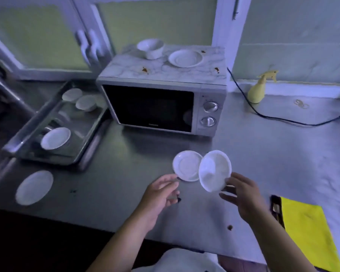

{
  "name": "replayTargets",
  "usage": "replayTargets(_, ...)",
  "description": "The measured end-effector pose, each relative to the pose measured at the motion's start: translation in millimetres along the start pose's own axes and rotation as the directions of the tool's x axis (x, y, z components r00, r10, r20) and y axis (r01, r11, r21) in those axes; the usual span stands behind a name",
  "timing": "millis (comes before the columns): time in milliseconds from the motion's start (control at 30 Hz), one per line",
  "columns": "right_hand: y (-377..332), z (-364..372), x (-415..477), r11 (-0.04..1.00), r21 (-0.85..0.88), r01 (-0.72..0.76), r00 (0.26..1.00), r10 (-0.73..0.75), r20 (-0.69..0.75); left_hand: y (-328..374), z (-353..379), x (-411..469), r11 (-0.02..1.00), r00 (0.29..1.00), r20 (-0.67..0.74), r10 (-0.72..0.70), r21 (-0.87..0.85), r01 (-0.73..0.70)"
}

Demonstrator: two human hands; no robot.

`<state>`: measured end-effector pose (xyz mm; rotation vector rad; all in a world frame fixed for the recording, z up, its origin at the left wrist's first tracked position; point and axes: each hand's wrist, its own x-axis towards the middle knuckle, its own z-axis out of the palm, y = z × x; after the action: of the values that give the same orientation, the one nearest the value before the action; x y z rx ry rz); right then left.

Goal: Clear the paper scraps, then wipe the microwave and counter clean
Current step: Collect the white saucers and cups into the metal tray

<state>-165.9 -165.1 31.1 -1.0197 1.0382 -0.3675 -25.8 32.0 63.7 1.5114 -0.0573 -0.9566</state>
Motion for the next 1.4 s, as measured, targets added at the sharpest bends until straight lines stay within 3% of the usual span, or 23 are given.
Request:
replayTargets(167,31.2,125.3,-67.7,0.978,-0.203,0.055,0.972,-0.005,0.236,-5.5,-117.2,-38.4,0.987,0.993,-0.022,0.112,-0.115,-0.114)
replayTargets(333,65.5,239.5,-107.4,0.942,-0.318,0.110,0.929,0.017,0.371,-25.8,-235.5,-77.7,0.964,0.985,-0.088,0.147,-0.210,-0.163)
replayTargets(467,92.6,312.2,-136.5,0.928,-0.356,0.109,0.905,0.056,0.422,-34.2,-301.5,-99.7,0.929,0.969,-0.201,0.141,-0.311,-0.200)
replayTargets(700,106.1,377.7,-145.2,0.892,-0.430,0.139,0.881,0.086,0.465,-34.1,-362.6,-99.3,0.891,0.958,-0.250,0.140,-0.391,-0.232)
replayTargets(867,109.2,432.1,-122.8,0.866,-0.470,0.172,0.875,0.085,0.476,-14.1,-401.3,-80.8,0.906,0.940,-0.318,0.123,-0.349,-0.237)
replayTargets(1033,109.1,507.6,-95.3,0.836,-0.513,0.194,0.806,0.161,0.569,17.0,-452.5,-41.6,0.938,0.929,-0.364,0.069,-0.293,-0.185)
replayTargets(1167,101.5,562.2,-76.2,0.864,-0.457,0.212,0.789,0.125,0.602,58.5,-482.5,-4.3,0.964,0.914,-0.382,0.134,-0.165,-0.210)
replayTargets(1400,66.8,611.0,-29.1,0.896,-0.370,0.244,0.689,0.109,0.717,115.7,-524.3,43.8,0.972,0.959,-0.158,0.236,0.030,-0.234)
